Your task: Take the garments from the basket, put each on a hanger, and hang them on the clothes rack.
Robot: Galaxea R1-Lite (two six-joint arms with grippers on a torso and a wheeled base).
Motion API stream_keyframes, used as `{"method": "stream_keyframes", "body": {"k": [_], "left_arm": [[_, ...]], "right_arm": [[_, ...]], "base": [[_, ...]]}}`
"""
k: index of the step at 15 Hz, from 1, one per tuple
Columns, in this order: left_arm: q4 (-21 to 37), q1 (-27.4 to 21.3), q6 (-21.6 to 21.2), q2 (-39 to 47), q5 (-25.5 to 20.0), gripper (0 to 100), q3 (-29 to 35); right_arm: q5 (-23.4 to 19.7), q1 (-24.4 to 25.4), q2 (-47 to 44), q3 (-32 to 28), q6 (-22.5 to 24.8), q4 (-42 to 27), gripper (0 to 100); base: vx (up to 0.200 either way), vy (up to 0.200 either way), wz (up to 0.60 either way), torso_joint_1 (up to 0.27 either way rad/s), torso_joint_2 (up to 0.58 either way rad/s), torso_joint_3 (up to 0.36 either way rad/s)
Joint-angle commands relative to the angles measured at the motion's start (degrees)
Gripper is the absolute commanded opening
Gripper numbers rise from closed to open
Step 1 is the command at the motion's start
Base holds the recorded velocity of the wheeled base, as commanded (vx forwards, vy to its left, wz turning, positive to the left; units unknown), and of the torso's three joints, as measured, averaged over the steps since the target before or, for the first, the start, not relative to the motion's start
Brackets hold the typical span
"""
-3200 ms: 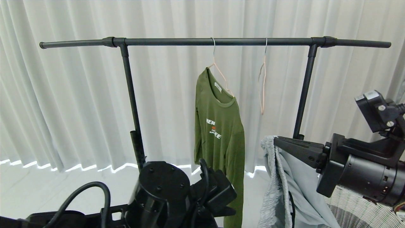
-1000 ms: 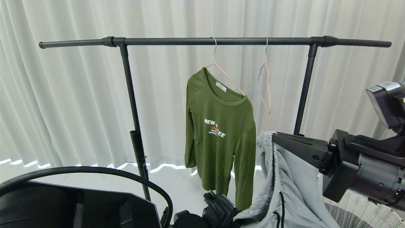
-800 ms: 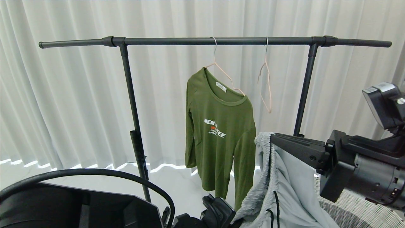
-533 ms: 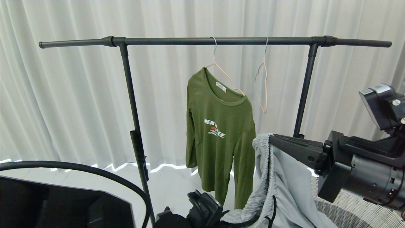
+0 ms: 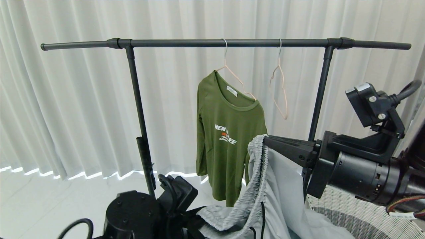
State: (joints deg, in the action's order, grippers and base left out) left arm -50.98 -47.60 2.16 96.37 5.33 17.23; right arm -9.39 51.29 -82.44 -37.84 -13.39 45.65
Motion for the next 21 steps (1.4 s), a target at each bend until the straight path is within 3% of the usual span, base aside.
{"method": "stream_keyframes", "body": {"k": [1, 2, 3, 4, 13, 18, 21], "left_arm": [[28.39, 5.07, 0.13, -20.69, -0.05, 0, 15.82], [41.31, 5.94, 0.22, -25.18, -0.14, 0, 21.53], [50.01, 6.12, 0.3, -27.81, -0.23, 0, 25.49], [54.06, 6.3, 0.39, -29.48, -0.58, 0, 27.07], [54.06, 7.0, 1.18, -41.0, -0.93, 0, 22.5], [53.62, 7.97, 1.18, -37.66, -0.76, 0, 21.71], [49.57, 7.88, 0.92, -35.9, -0.84, 0, 22.68]], "right_arm": [[-0.02, -0.05, -1.4, -1.27, 0.03, -0.04, 0], [-0.02, -0.05, -1.4, -1.36, 0.11, -0.13, 0], [-0.02, -0.05, -1.4, -1.36, 0.2, -0.13, 0], [-0.02, -0.05, -1.4, -1.45, 0.2, -0.13, 0], [0.51, -0.31, -1.49, -3.21, 0.11, -0.21, 0], [1.3, -3.39, 2.03, 1.8, 0.11, -0.21, 0], [1.21, -6.9, 6.68, 3.39, 0.29, -0.3, 0]], "base": [[0.0, 0.0, 0.0, 0.0, 0.0, 0.0], [0.0, 0.0, 0.0, 0.0, 0.0, 0.0], [0.0, 0.0, 0.0, 0.0, 0.0, 0.0], [0.0, 0.0, 0.0, 0.0, 0.0, 0.0], [0.0, 0.0, 0.0, 0.0, 0.0, 0.0], [0.0, 0.0, 0.0, 0.0, 0.0, 0.0], [0.0, 0.0, 0.0, 0.0, 0.0, 0.0]]}}
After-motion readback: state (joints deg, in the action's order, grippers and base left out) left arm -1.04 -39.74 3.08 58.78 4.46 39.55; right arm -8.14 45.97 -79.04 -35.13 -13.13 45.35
